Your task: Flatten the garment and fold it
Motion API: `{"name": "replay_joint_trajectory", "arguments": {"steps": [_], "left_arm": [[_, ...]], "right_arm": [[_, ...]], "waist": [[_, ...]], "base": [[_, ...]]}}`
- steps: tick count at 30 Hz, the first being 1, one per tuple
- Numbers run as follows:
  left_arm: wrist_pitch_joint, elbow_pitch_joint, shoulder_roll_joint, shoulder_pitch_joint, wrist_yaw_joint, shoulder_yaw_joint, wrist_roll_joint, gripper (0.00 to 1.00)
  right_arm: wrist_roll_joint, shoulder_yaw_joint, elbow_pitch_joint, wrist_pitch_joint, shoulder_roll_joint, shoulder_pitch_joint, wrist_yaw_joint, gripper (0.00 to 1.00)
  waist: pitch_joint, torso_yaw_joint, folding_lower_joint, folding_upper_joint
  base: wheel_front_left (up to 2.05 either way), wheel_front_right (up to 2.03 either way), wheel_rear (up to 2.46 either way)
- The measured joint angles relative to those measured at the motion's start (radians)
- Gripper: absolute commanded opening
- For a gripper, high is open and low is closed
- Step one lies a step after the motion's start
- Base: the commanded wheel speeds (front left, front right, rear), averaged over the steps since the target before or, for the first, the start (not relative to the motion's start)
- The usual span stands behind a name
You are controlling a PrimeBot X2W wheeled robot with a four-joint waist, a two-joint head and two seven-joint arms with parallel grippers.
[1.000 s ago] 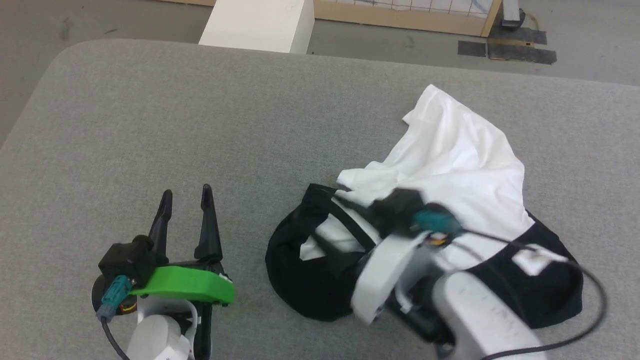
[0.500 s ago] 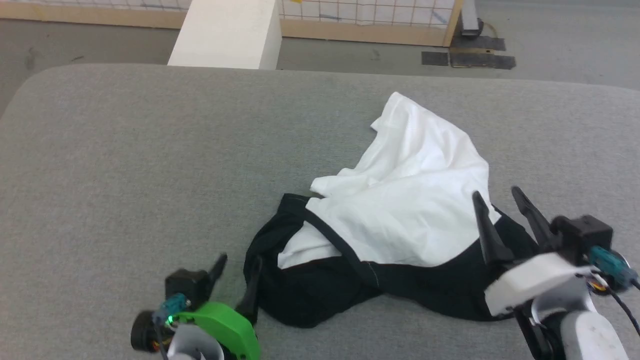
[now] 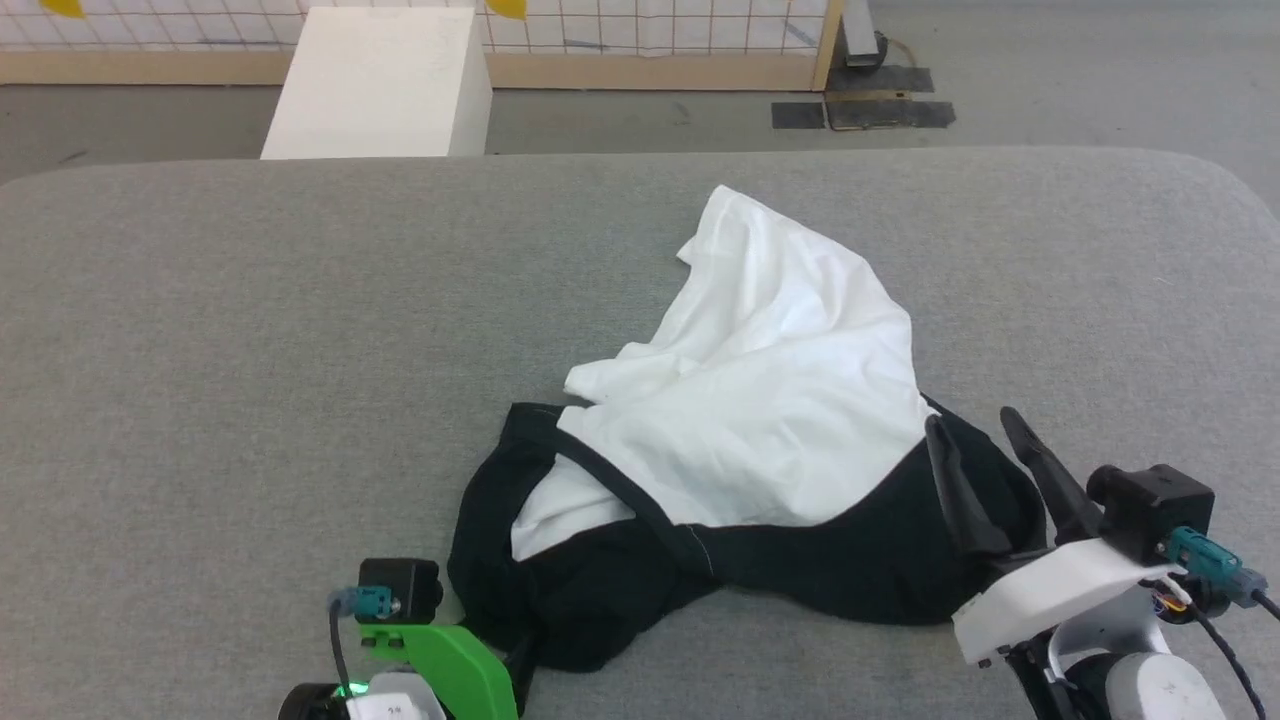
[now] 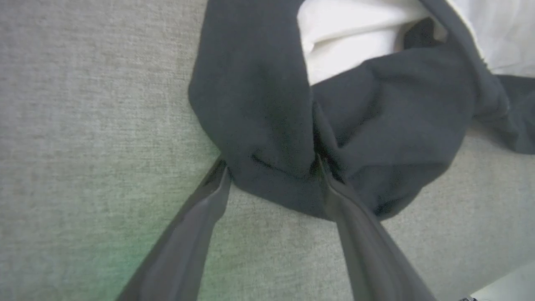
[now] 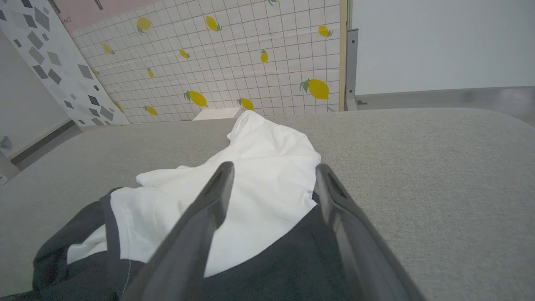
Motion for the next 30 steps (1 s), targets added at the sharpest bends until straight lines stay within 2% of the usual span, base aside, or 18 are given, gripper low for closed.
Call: {"name": "replay_joint_trajectory", "arguments": {"steps": [1, 4, 7, 14, 20, 23, 26, 27, 28, 29, 30], "left_arm": [[0.025, -0.005, 0.002, 0.000, 0.002, -0.003, -0.003, 0.00], [0.032, -0.035, 0.015, 0.002, 0.003, 0.008, -0.010, 0.00], [-0.021, -0.076, 0.026, 0.015, 0.042, 0.064, -0.009, 0.00], [-0.142, -0.239, 0.178, 0.004, 0.129, 0.242, 0.068, 0.00], [-0.234, -0.264, 0.295, -0.080, 0.187, 0.348, 0.159, 0.00], [-0.262, -0.228, 0.306, -0.094, 0.201, 0.367, 0.175, 0.00], [-0.291, -0.184, 0.288, -0.091, 0.210, 0.366, 0.172, 0.00], [-0.298, -0.172, 0.277, -0.088, 0.212, 0.364, 0.168, 0.09], [-0.307, -0.153, 0.262, -0.081, 0.212, 0.359, 0.162, 0.44], [-0.316, -0.134, 0.246, -0.074, 0.211, 0.353, 0.149, 0.84], [-0.325, -0.114, 0.230, -0.066, 0.211, 0.348, 0.133, 1.00]], "right_arm": [[0.000, 0.006, 0.000, 0.000, 0.000, 0.000, 0.000, 1.00], [0.005, 0.018, 0.002, 0.000, 0.000, 0.000, 0.000, 1.00], [0.009, 0.019, 0.003, -0.001, 0.000, 0.000, 0.000, 1.00], [0.008, 0.010, 0.003, -0.002, 0.000, 0.000, 0.000, 1.00], [0.007, 0.002, 0.004, 0.000, 0.000, 0.000, 0.000, 1.00], [0.004, 0.004, 0.009, 0.011, 0.000, 0.000, 0.000, 1.00], [0.001, 0.007, 0.021, 0.038, 0.000, 0.000, 0.000, 1.00], [0.000, 0.007, 0.023, 0.047, 0.001, 0.000, 0.000, 1.00], [0.000, 0.008, 0.028, 0.062, 0.000, 0.000, 0.000, 1.00], [0.000, 0.009, 0.034, 0.085, 0.000, 0.000, 0.000, 1.00], [-0.001, 0.012, 0.043, 0.117, 0.000, 0.002, 0.000, 1.00]], "waist": [[0.001, -0.004, 0.0000, 0.0000], [0.005, -0.013, 0.0000, 0.0000], [0.006, -0.014, 0.0000, 0.0000], [0.006, 0.005, 0.0000, 0.0000], [0.015, 0.020, 0.0000, 0.0000], [0.023, 0.021, 0.0000, 0.0000], [0.031, 0.021, 0.0000, 0.0000], [0.033, 0.021, 0.0000, 0.0000], [0.035, 0.021, 0.0000, 0.0000], [0.037, 0.022, 0.0000, 0.0000], [0.039, 0.023, 0.0000, 0.0000]], "base": [[0.00, 0.00, 0.00], [0.00, 0.00, 0.00], [0.00, 0.00, 0.00], [0.00, 0.00, 0.00], [0.00, 0.00, 0.00], [0.00, 0.00, 0.00], [0.00, 0.00, 0.00], [0.00, 0.00, 0.00], [0.00, 0.00, 0.00], [0.00, 0.00, 0.00], [0.00, 0.00, 0.00]]}}
